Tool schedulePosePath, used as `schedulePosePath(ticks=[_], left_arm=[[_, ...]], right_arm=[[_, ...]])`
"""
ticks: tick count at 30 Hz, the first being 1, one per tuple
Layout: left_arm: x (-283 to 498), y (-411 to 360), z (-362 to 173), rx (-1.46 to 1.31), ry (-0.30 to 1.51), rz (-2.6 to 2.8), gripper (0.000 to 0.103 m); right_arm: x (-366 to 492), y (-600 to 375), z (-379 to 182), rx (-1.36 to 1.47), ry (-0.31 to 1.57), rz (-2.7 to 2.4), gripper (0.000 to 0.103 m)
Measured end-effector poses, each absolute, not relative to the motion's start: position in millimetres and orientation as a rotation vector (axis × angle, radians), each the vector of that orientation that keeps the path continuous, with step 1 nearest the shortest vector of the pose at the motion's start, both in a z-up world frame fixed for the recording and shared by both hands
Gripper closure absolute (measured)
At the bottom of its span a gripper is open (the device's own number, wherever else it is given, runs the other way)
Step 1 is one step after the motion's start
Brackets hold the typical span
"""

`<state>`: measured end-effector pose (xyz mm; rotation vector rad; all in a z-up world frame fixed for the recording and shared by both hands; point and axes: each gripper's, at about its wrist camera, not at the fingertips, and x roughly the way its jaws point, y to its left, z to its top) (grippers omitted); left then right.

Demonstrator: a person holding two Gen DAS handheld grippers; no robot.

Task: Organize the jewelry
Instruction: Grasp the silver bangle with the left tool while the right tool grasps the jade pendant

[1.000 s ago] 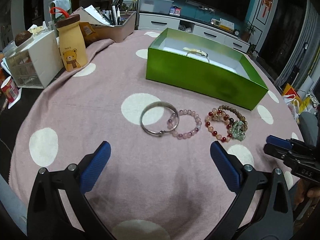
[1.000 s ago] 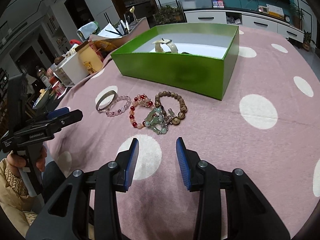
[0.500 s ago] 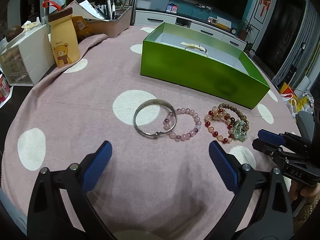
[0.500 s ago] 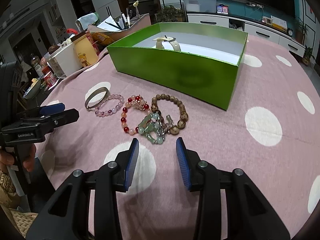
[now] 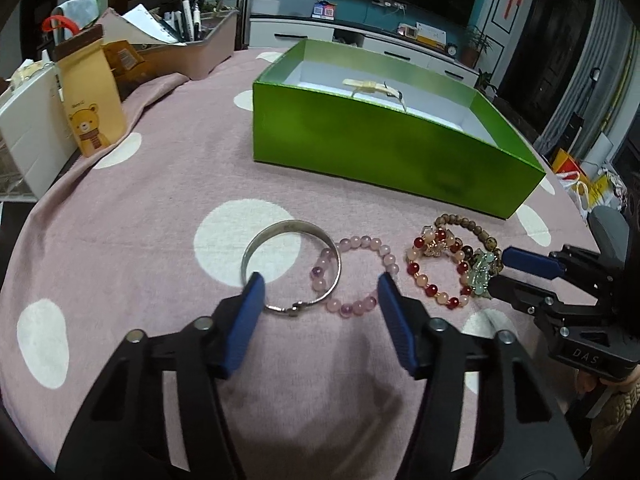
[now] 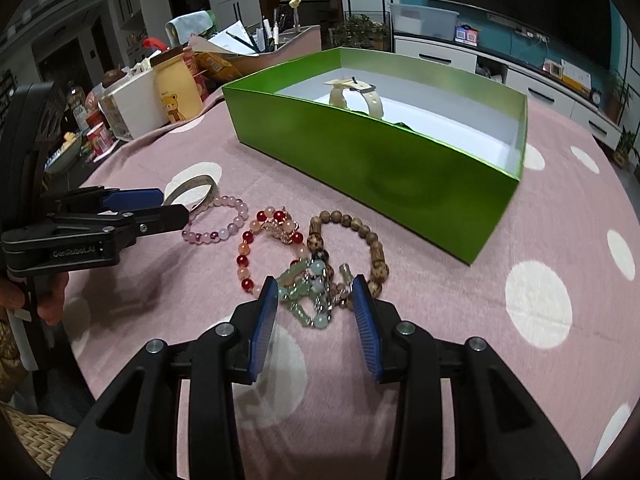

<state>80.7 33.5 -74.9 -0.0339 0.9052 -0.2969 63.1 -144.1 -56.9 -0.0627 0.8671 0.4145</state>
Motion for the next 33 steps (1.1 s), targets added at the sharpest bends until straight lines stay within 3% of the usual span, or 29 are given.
schedulePosePath(ticks=[3,8,14,22,33], left_arm=[[84,31,-78,-0.026,0.914,-0.310,0.056],[89,28,-84,-0.011,0.930,-0.319,0.073],[89,25,-85,0.012,0.933,-0.326,0.084],[83,27,-80,-0.022,0.918,-0.328,0.100],[78,43,-62,-0.134,0.887,-0.335,0.100]], right_arm=[[67,-140,-58,-0.094,0.861,0.407,0.066],[67,-131,-59,-0.148,0.845,0.417,0.082],[64,-128,-56,-0.174,0.820,0.416,0.096],[57,-136,-46,-0.066,0.799,0.464,0.096],[48,-160,-7,0.086,0.715,0.488,0.096]])
